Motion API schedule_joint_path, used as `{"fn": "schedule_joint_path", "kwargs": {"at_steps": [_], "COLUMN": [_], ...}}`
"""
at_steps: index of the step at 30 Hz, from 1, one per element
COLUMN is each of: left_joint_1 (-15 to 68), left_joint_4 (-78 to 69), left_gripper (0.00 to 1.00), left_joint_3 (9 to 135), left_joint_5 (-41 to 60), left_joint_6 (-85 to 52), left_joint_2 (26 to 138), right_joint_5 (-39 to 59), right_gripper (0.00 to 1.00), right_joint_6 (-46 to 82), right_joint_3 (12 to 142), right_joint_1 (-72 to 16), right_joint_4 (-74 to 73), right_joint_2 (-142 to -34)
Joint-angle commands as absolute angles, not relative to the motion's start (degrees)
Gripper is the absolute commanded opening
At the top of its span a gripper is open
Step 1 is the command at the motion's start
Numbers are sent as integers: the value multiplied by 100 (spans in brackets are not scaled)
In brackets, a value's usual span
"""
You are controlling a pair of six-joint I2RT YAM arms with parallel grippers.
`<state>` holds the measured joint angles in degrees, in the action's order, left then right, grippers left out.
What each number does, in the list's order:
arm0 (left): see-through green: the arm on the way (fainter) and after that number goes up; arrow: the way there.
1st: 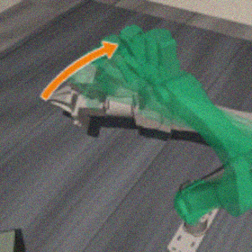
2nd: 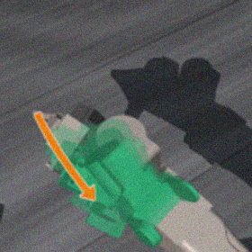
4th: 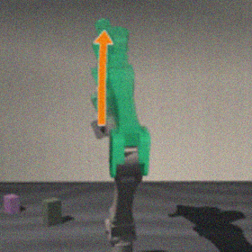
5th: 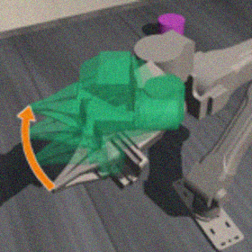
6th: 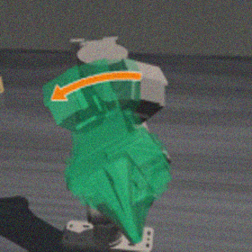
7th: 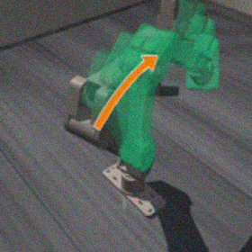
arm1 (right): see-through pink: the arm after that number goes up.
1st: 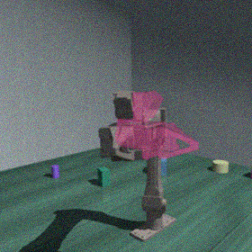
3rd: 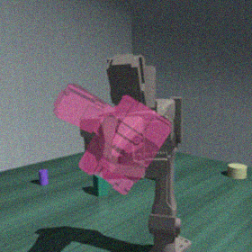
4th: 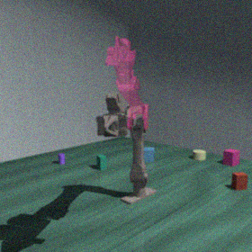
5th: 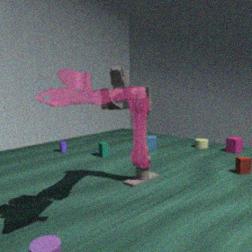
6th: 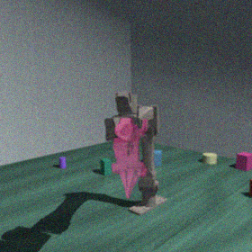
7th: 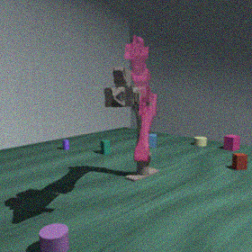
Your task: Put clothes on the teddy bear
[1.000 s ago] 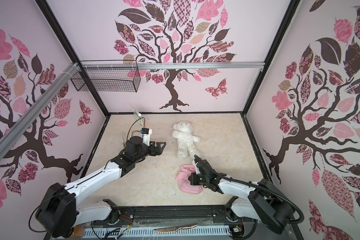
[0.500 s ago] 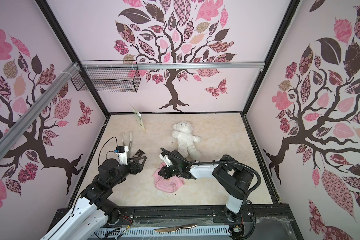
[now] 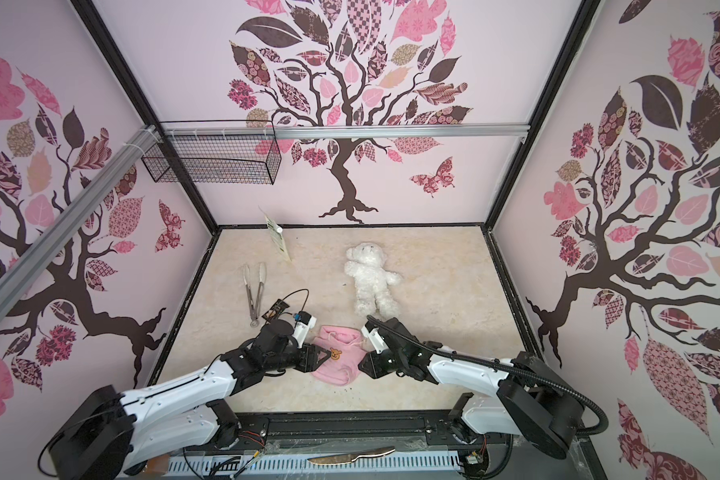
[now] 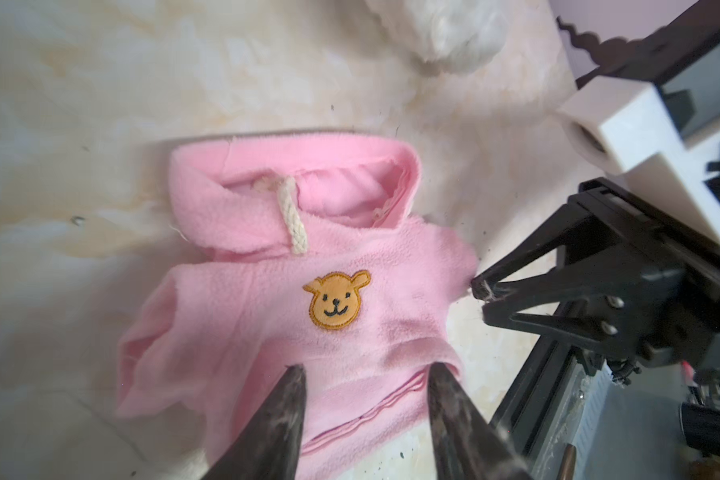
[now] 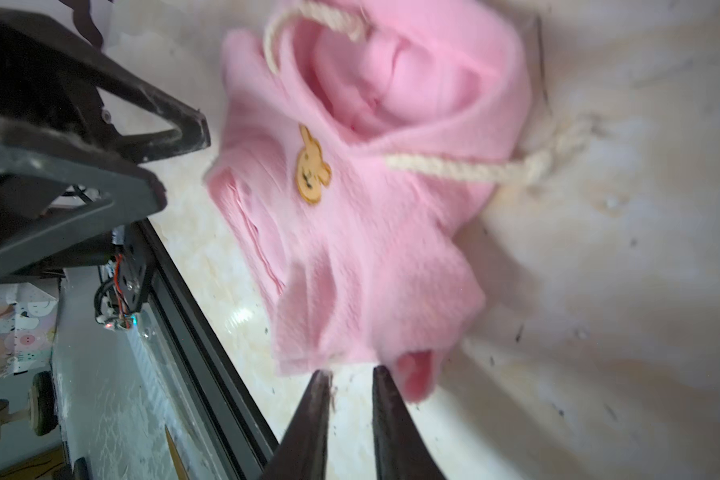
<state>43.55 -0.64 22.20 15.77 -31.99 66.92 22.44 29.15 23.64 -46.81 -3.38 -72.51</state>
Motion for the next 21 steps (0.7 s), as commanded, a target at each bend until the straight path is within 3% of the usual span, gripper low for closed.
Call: {"fn": "schedule_joint_path", "kwargs": {"at_steps": [1, 5, 14, 21], "left_joint_1": [4334, 4245, 4177, 4222], "left_joint_4": [-740, -672, 180, 269], "left_gripper": [46, 46, 60, 64], "left_joint_3": [2545, 2514, 2081, 2465], "left_joint_5": [1501, 1022, 518, 418], "left_joint_6": [-3109, -3110, -2631, -1766], "left_joint_2": [7297, 7432, 6258, 6161], "right_joint_5": [2042, 1513, 1634, 1924], "right_gripper": [21, 21, 21, 30], "right_joint_6": [3022, 2879, 2404, 2175], "right_joint_3": [2607, 2997, 4985, 4794], "right_joint_1": [-4738, -4661, -4485, -4267], "right_joint_4": [-446, -1010, -1179, -1087], "right_joint_2": [-7611, -8275, -10166, -9619]}}
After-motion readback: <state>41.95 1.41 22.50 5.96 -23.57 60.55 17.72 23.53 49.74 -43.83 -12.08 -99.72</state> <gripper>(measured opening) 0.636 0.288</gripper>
